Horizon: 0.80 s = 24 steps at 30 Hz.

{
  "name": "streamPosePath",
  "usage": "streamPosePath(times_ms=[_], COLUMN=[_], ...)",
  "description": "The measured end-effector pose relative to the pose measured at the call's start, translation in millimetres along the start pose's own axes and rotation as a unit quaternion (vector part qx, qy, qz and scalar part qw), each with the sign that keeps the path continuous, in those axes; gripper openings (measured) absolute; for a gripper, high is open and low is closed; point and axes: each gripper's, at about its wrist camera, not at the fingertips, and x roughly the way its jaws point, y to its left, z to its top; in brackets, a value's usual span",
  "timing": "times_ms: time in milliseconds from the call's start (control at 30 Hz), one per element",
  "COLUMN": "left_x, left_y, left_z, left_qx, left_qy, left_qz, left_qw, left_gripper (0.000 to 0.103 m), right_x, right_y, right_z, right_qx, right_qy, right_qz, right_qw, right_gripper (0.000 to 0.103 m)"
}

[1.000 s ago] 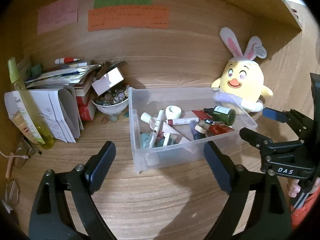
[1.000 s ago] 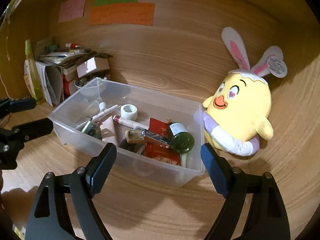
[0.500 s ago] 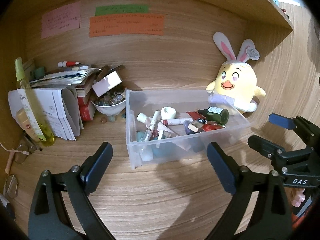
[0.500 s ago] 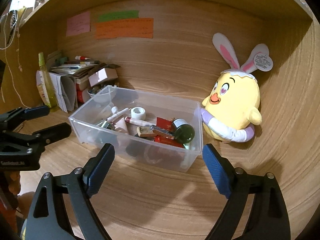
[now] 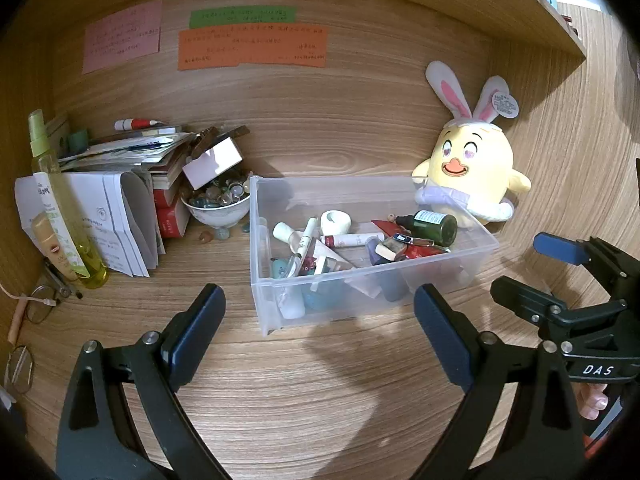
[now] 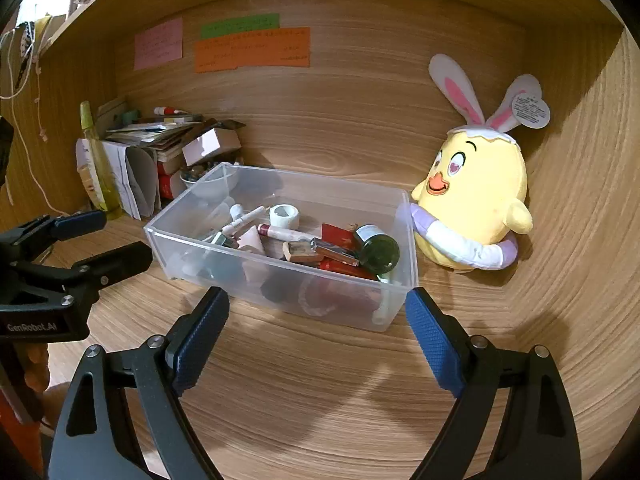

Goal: Organize objects

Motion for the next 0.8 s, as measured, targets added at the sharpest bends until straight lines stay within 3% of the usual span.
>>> streamPosePath(times_ms=[800], left_x=[-0.4], left_y=[-2.2], left_z=[1.9], left_qx=[0.002], left_qy=[-0.002], left_qz=[-0.001], left_qw=[1.0000], left_gripper=[0.097], right_x=[1.5], right_y=[4.0], right_z=[-0.2], right_qx=[0.005], right_qy=[0.003], right_qz=[0.005], right_qw=[1.000], right_gripper=[0.089])
